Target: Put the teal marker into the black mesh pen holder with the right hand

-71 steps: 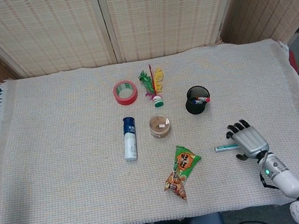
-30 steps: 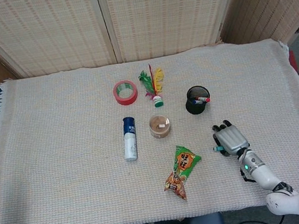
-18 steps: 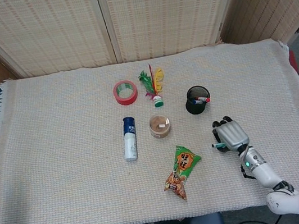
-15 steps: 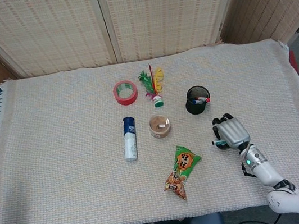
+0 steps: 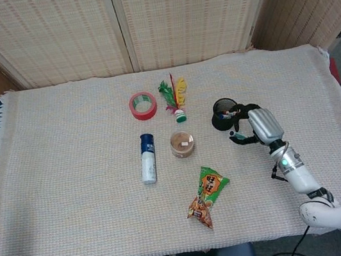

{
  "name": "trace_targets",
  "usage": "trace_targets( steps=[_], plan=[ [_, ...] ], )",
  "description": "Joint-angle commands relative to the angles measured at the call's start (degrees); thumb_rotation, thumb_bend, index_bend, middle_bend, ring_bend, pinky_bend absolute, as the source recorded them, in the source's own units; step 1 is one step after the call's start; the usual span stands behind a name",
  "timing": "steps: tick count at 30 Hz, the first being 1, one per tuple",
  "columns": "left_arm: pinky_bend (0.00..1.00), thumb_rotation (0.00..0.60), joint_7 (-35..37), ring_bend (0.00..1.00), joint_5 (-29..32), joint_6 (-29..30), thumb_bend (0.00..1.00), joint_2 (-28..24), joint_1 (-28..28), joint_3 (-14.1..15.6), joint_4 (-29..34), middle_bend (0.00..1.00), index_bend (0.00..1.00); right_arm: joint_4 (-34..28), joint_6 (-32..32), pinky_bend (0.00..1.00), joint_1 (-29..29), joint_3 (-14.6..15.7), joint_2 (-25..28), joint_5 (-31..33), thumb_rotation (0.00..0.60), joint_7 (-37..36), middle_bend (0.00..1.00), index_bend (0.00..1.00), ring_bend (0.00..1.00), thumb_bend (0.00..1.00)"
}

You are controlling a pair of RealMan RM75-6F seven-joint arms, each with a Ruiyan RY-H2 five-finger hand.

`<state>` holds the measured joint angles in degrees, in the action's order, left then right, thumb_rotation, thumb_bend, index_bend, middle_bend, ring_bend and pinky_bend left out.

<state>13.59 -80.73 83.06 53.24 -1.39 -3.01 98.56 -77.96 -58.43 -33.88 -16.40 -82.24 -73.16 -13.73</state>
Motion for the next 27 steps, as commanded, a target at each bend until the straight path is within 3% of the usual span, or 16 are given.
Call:
trace_targets(
  steps=[1,5,13,27],
  plan=[
    [0.11,0.6,0.17,0.0,-0.05,0.2,0.39,-0.11,0.11,-0.02,0.07,0.04,0.2,2.72,-1.57,0.28,-3.55,-6.42,-1.8,-2.32,0.6,-16.69,0.3,0.69,0.39,0.21],
    [0.11,0.6,0.42,0.0,-0.19,0.41,0.39,-0.18,0.19,-0.02,0.05,0.04,0.2,5.43,-0.22,0.32,-5.55,-8.98,-2.9,-1.07,0.6,-24.93,0.31,0.69,0.42,0.23],
    [0.11,0.6,0.52,0.0,0.49,-0.61,0.39,-0.01,-0.11,0.0,-0.34,0.04,0.2,15.46,6.21,0.35,-10.13,-10.55,-5.67,2.61,0.6,-30.15,0.32,0.7,0.44,0.26],
    [0.11,0.6,-0.04,0.0,2.63,-2.57,0.39,0.51,-0.64,-0.23,-1.13,0.04,0.2,32.62,11.97,0.35,-13.94,-6.49,-12.33,0.61,0.6,-37.61,0.32,0.72,0.44,0.28]
  ],
)
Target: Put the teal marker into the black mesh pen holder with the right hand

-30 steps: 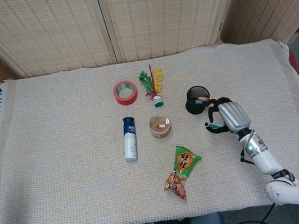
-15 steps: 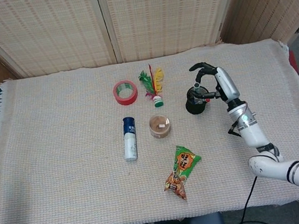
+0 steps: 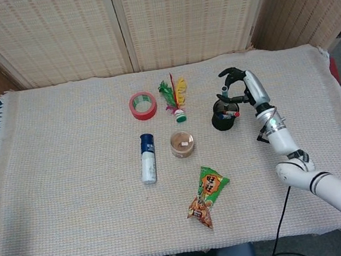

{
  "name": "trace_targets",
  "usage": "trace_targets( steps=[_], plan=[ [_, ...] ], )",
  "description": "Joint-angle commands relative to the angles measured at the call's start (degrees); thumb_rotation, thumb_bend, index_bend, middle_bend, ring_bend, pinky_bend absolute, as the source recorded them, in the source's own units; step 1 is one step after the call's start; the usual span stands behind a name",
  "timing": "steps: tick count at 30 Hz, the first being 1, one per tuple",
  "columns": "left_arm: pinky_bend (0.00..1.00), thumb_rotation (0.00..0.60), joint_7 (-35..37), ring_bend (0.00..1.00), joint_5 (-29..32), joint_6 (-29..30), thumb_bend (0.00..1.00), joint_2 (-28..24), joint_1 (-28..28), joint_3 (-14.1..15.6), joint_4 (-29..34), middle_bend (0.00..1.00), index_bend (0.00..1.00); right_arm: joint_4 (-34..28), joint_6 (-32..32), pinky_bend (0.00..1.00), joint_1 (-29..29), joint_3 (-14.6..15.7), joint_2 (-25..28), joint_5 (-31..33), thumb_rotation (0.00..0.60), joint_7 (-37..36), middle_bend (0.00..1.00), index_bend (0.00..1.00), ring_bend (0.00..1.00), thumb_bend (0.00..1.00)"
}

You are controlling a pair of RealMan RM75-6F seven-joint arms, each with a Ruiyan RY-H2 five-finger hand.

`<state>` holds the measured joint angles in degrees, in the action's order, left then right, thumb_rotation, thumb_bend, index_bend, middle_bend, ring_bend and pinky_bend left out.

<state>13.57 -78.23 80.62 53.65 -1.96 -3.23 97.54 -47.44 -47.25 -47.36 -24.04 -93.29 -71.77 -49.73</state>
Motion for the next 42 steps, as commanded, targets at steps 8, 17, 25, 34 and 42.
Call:
trace_targets(
  steps=[8,17,25,34,42],
  plan=[
    [0.11,0.6,-0.01,0.0,0.31,-0.09,0.39,0.22,-0.01,-0.11,-0.35,0.04,0.2,8.76,1.94,0.35,0.49,4.21,-4.25,-2.22,0.6,-6.08,0.32,0.72,0.44,0.28],
    [0.11,0.6,-0.56,0.0,0.78,-1.36,0.39,0.59,-0.44,0.03,-0.67,0.04,0.2,13.75,2.74,0.34,1.12,6.93,-5.96,-4.2,0.6,-10.17,0.32,0.69,0.43,0.3],
    [0.11,0.6,-0.78,0.0,0.82,-1.45,0.39,0.6,-0.48,0.05,-0.59,0.04,0.2,10.77,4.16,0.09,0.5,9.1,-3.56,-6.33,0.6,-10.17,0.28,0.43,0.2,0.33],
    [0.11,0.6,-0.71,0.0,0.44,-1.11,0.39,0.54,-0.41,0.05,-0.53,0.04,0.2,6.23,-0.72,0.0,0.69,8.04,-0.92,-6.67,0.6,-7.08,0.21,0.37,0.12,0.33],
    [0.11,0.6,-0.78,0.0,-0.41,-0.39,0.39,0.35,-0.23,0.18,-0.04,0.04,0.2,-16.14,-22.96,0.04,8.95,8.16,13.34,-13.16,0.6,5.46,0.21,0.39,0.22,0.33]
  ],
)
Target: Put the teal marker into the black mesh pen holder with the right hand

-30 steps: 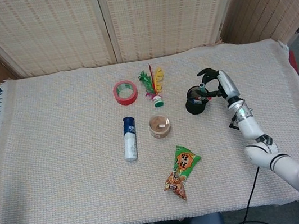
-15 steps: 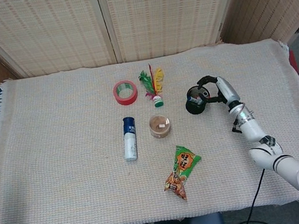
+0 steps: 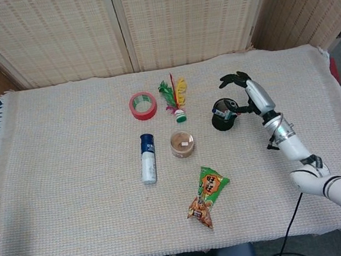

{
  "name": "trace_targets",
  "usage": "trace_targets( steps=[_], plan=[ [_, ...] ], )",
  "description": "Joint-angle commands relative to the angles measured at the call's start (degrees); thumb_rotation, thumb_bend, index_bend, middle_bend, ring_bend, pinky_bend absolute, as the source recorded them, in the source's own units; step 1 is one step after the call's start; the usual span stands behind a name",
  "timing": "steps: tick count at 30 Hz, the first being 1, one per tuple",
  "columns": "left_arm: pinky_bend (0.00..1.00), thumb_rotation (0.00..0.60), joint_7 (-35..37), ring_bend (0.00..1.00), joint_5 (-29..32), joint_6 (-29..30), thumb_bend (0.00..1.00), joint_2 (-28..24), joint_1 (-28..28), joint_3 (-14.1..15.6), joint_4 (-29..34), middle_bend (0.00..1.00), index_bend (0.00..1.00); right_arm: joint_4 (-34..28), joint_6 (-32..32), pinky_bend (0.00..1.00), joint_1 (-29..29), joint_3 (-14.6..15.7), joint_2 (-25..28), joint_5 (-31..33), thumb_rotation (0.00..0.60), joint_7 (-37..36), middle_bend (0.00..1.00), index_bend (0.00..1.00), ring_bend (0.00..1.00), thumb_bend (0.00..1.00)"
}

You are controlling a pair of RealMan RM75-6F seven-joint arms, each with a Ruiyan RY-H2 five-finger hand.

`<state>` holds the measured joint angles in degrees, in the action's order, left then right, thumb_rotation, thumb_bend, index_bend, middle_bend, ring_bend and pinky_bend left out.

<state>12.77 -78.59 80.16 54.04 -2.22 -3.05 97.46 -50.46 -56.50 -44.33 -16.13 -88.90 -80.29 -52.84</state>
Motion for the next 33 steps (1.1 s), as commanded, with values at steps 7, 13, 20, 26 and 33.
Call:
trace_targets(
  steps=[7,13,20,26,33],
  plan=[
    [0.11,0.6,-0.17,0.0,-1.07,0.14,0.39,-0.1,-0.08,0.35,0.52,0.04,0.2,-32.69,-27.97,0.09,18.89,6.08,21.14,-8.69,0.6,33.28,0.22,0.46,0.25,0.33],
    [0.11,0.6,-0.19,0.0,-1.71,0.95,0.39,-0.32,0.14,0.41,0.98,0.04,0.2,-36.56,-33.16,0.11,28.06,12.98,22.58,-9.72,0.6,49.7,0.24,0.48,0.28,0.33],
    [0.11,0.6,-0.1,0.0,-1.69,1.92,0.39,-0.63,0.53,0.27,1.1,0.04,0.2,-31.82,-36.51,0.11,34.6,15.77,18.35,-8.12,0.6,49.31,0.24,0.49,0.28,0.33],
    [0.11,0.6,-0.44,0.0,-1.67,2.24,0.39,-0.74,0.64,0.23,1.22,0.04,0.2,-27.43,-38.39,0.11,36.02,14.92,14.59,-8.74,0.6,49.3,0.24,0.51,0.28,0.33],
    [0.11,0.6,-1.04,0.0,-1.76,1.91,0.39,-0.62,0.48,0.39,1.25,0.04,0.2,-27.87,-36.92,0.11,36.34,14.9,15.23,-9.2,0.6,50.73,0.24,0.51,0.28,0.33]
  ],
)
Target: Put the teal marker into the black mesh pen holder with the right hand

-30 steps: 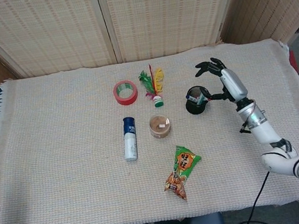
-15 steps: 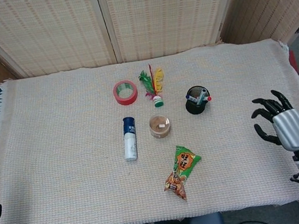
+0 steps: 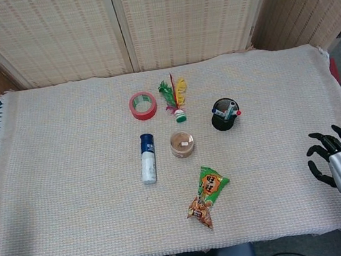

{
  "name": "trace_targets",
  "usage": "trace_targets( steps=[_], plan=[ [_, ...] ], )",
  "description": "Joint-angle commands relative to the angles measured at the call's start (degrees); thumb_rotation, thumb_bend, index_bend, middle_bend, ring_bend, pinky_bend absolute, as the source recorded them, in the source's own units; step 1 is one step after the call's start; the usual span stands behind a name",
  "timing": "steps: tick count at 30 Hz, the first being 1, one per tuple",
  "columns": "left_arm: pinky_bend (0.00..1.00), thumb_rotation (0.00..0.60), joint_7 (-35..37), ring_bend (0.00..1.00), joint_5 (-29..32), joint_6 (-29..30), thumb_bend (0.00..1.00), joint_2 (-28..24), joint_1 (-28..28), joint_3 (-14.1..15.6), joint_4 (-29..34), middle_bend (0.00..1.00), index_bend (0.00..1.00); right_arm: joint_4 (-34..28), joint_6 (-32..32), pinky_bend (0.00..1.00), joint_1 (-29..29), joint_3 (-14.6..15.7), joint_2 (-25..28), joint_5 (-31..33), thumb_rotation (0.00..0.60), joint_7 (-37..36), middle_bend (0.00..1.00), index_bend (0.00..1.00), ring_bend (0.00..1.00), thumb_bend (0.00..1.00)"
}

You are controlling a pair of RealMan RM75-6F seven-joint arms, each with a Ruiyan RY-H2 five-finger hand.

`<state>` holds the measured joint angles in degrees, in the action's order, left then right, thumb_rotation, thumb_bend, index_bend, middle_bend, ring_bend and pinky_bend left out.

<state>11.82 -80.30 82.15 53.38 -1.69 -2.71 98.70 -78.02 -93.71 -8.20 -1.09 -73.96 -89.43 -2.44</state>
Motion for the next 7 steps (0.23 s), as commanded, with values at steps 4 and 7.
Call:
trace_targets(
  steps=[4,7],
  plan=[
    [0.11,0.6,-0.49,0.0,-0.43,0.04,0.39,0.09,-0.09,0.16,0.22,0.04,0.21,-0.92,0.56,0.11,0.47,-0.41,0.62,-0.26,0.6,0.43,0.24,0.52,0.28,0.32],
    [0.11,0.6,-0.75,0.0,-0.4,-0.05,0.39,0.17,-0.13,0.2,0.32,0.04,0.21,-1.16,0.77,0.11,0.57,-0.48,0.77,-0.63,0.6,0.33,0.24,0.53,0.28,0.32]
  ],
)
